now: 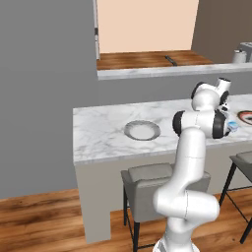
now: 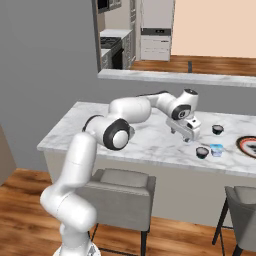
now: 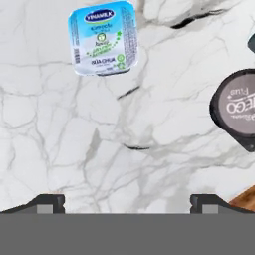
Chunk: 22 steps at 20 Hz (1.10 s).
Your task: Place two yogurt containers on each plate.
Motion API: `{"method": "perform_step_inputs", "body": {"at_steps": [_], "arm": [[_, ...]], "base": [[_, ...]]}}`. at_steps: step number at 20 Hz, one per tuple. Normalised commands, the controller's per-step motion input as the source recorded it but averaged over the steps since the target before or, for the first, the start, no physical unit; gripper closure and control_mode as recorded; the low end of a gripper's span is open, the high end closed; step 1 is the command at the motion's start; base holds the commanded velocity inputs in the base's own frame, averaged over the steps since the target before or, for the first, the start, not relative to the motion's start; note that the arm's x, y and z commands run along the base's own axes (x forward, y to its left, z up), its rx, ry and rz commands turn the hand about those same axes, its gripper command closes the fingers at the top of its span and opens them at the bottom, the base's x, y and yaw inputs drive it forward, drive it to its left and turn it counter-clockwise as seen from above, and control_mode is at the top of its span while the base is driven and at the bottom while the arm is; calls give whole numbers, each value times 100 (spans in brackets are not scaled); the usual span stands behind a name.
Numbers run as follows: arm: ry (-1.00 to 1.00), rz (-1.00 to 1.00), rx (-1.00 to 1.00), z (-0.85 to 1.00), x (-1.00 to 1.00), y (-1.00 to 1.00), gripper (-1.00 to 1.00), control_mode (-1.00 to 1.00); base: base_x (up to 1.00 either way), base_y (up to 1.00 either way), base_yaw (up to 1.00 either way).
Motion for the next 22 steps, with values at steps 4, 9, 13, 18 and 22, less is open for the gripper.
{"method": "perform_step_inputs", "body": {"at_steps": [4, 9, 13, 18, 22], "arm": [[-7, 0, -14, -22, 8, 0, -100, -100], [-1, 0, -12, -20, 16, 0, -100, -100], [-1, 0, -7, -20, 23, -1, -100, -100], [0, 0, 0, -7, 35, -11, -100, -100], [0, 0, 0, 0, 36, -19, -100, -100]], "base": [[0, 0, 0], [0, 0, 0], [0, 0, 0], [0, 0, 0], [0, 0, 0]]}}
